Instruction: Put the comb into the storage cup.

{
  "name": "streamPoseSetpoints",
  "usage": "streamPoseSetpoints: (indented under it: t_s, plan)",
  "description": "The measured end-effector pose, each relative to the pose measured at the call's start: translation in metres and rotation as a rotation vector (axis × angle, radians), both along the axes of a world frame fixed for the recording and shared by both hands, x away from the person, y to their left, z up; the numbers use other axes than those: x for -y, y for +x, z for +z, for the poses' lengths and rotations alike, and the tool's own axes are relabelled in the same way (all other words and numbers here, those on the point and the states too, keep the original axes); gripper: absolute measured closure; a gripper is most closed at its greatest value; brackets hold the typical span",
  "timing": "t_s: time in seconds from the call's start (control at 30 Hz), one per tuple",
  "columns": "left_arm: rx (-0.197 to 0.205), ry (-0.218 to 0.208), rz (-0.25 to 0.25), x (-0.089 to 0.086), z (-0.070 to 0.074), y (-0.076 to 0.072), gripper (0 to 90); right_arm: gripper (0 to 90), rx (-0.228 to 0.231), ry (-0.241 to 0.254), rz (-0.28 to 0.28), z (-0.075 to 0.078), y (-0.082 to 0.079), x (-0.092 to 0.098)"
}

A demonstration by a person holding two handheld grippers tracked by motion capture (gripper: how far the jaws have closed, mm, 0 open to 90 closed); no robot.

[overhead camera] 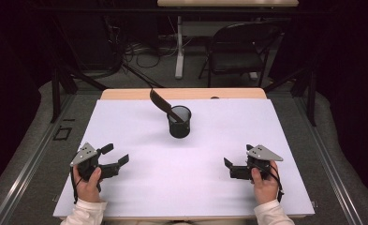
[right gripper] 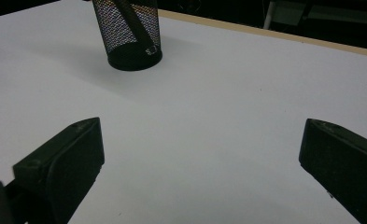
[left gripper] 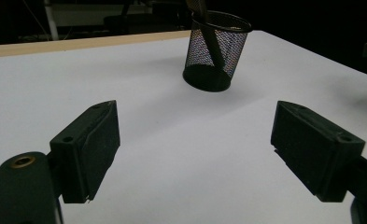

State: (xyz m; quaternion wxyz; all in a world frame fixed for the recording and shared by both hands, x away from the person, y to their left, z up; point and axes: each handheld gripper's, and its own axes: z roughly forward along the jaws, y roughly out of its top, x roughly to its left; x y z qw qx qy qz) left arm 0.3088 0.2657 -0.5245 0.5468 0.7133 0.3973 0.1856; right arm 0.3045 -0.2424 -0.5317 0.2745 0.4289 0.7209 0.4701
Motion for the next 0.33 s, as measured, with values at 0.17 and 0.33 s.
streamPoseSetpoints:
  t_s: [0.17,0.33]
  plan:
    - [-0.006,-0.001,0.000,-0.0006,-0.0006,0.0008,16.1,0.0,-0.003,0.000,-0.001,0.0002,0.0006,0.0018]
    - [-0.007,-0.005,0.006,-0.0013,-0.0005,0.0009,16.1,0.0,-0.007,0.004,-0.008,-0.0005,0.0017,0.0030]
